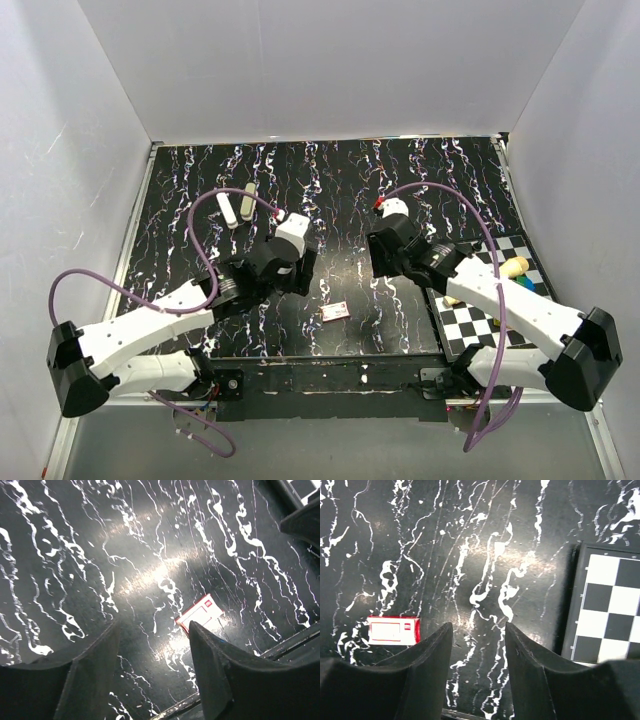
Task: Unload the staples from the stapler
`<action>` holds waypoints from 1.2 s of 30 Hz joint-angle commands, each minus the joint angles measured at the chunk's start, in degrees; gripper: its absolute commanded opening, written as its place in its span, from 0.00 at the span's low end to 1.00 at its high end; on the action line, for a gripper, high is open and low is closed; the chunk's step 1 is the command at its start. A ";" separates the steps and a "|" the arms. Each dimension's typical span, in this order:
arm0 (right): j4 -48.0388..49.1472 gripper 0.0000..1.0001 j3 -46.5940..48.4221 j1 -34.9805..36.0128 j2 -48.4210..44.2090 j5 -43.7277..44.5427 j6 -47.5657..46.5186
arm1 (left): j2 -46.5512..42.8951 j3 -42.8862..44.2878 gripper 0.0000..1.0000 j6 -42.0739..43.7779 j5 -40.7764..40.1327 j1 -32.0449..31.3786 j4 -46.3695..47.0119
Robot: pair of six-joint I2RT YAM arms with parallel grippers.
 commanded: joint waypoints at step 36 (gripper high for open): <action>0.45 0.91 14.36 -0.31 -15.21 3.57 -13.11 | -11.00 20.59 0.98 24.85 3.22 -0.14 3.36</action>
